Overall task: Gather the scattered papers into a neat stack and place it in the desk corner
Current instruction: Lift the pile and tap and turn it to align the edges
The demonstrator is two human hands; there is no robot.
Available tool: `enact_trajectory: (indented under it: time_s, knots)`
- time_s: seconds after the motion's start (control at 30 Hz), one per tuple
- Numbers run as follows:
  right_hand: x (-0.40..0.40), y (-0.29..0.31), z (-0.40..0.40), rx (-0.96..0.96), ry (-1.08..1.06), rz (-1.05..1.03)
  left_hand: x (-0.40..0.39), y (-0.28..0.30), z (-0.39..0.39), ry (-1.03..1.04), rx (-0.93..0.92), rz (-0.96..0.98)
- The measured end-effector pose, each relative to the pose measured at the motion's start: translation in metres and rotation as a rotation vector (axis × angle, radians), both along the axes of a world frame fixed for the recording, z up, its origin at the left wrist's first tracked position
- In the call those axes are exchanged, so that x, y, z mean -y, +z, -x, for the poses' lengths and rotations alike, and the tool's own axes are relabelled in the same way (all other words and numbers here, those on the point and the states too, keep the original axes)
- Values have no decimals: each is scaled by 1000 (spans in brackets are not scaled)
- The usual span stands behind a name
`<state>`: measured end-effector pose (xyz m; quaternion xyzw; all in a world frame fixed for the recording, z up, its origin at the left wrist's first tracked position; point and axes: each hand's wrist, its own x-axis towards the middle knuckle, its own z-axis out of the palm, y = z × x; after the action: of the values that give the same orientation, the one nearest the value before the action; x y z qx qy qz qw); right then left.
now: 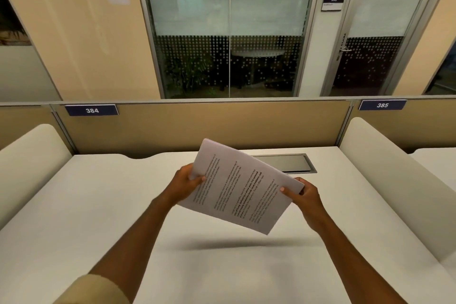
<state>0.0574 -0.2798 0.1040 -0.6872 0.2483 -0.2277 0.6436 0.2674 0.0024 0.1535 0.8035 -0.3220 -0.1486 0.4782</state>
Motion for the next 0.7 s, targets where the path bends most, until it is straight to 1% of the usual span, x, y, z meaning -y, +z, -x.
enact_trajectory:
  time_s: [0.23,0.43,0.57,0.7]
  knots:
    - [17,26,-1,-111,162,174,16,72,-23,-175,101,-172]
    - [-1,34,-15,-178,290,270,41,114,-23,-318,281,-320]
    - [-15,35,-19,-145,288,283,55,127,-18,-365,315,-381]
    - [-22,33,-16,-95,210,247,61,134,-18,-308,358,-356]
